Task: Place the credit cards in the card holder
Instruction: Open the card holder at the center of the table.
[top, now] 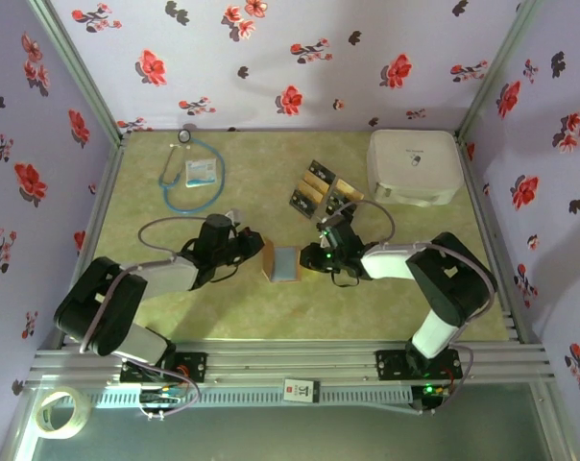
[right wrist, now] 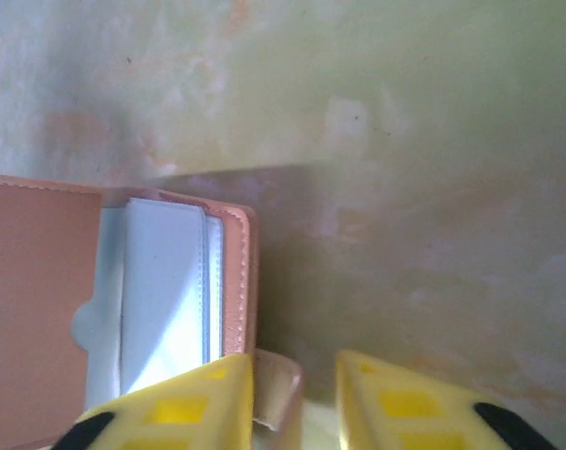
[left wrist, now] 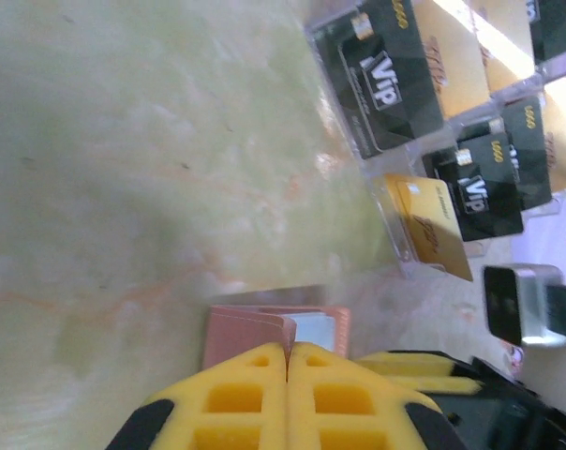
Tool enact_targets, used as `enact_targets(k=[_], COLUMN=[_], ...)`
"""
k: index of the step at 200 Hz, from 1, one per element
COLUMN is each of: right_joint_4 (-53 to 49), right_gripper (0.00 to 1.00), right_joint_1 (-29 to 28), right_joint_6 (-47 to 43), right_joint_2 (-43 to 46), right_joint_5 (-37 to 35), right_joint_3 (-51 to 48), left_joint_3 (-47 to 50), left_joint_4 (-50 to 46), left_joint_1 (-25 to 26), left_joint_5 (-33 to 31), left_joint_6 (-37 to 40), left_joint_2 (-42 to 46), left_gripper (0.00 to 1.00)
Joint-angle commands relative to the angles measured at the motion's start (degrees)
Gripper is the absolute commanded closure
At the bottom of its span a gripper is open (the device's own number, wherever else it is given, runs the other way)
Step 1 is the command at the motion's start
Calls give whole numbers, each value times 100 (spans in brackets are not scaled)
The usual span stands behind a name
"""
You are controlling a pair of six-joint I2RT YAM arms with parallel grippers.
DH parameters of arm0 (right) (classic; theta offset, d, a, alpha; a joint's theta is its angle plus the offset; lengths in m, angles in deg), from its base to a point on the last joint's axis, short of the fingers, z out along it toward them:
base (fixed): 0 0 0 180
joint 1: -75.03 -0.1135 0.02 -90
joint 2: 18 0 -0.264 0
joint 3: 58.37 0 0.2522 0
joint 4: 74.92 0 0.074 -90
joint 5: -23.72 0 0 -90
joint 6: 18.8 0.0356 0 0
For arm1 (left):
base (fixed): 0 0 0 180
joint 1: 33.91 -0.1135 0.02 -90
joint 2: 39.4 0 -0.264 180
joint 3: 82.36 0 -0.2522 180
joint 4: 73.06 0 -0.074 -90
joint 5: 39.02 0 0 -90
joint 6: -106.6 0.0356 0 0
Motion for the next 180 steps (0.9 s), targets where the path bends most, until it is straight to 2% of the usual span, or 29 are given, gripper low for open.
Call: enact_targets(k=[1, 39, 62, 119, 134, 159, 180], right_joint_4=[-650, -1193, -1314, -1048, -853, -560, -479], right_gripper=[66, 58, 57, 62, 63, 65, 65], right_joint_1=[-1, -10, -86, -635, -686, -687, -687], right_joint_6=[-267, -345, -354, -222, -125, -8, 5], right_joint_2=[477, 938, 1036, 192, -32, -264, -378], right_joint_5=[-91, -143, -165, -73, -95, -135, -187], right_joint_3=[236, 461, 585, 1076, 1016, 825, 745], left_joint_3=[115, 33, -17, -82, -176, -475, -658], left_joint_4=[-510, -847, -957, -1277, -1567, -2319, -2781], left_joint_1=[-101, -197, -204, -233, -239, -236, -219], left_joint_5=[-146, -154, -154, -291, -413, -659, -853], left_joint_6=[348, 605, 690, 910, 1056, 1446, 1732], left_joint_2=[162, 255, 256, 313, 359, 362, 265], left_gripper=[100, 100, 100, 100, 91, 64, 57])
